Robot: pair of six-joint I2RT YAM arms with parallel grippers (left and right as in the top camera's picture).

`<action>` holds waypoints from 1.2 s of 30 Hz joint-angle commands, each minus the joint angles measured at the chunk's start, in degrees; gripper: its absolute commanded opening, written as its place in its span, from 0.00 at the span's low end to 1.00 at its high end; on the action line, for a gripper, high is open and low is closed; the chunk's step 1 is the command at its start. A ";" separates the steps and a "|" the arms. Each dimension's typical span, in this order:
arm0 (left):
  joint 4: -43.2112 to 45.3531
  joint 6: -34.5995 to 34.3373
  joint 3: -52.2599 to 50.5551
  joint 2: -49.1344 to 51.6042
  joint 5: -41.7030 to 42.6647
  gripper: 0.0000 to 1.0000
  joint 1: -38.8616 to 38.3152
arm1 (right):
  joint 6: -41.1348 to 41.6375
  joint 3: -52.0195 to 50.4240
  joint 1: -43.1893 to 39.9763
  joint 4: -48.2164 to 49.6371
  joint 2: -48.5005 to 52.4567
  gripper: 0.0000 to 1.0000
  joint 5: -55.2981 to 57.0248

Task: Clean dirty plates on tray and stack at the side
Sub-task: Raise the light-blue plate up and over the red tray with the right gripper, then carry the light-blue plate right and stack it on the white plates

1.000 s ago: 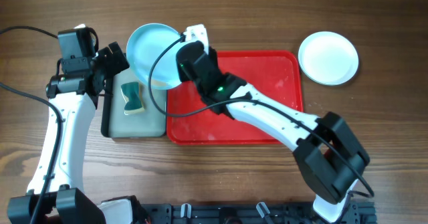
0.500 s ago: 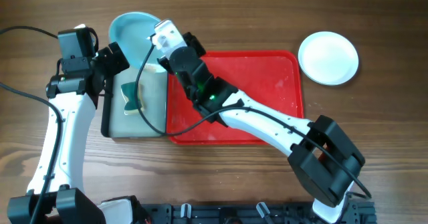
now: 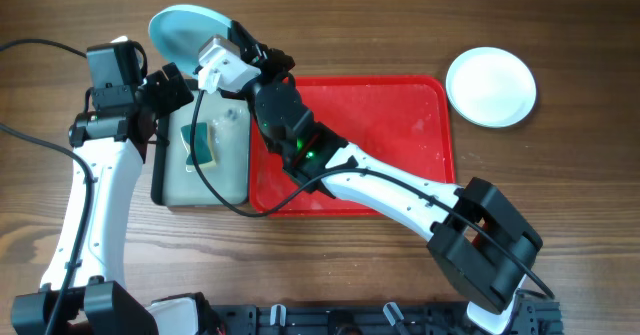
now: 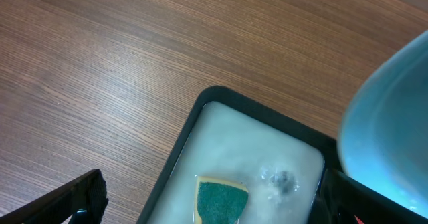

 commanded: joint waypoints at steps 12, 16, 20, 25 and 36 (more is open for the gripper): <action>0.00 -0.92 0.37 0.02 0.04 1.00 0.22 | -1.40 0.79 0.24 0.98 0.37 0.04 1.01; 0.00 -0.92 0.37 0.02 0.04 1.00 0.22 | -2.38 0.79 0.24 0.98 0.37 0.04 0.57; 0.00 -0.92 0.37 0.02 0.04 1.00 0.22 | -2.95 0.76 0.24 0.37 0.37 0.04 0.59; 0.00 -0.92 0.37 0.02 0.04 1.00 0.22 | -1.42 0.76 0.22 0.59 0.37 0.04 1.92; 0.00 -0.92 0.37 0.02 0.04 1.00 0.22 | 20.79 0.68 -0.48 -5.11 0.37 0.05 11.32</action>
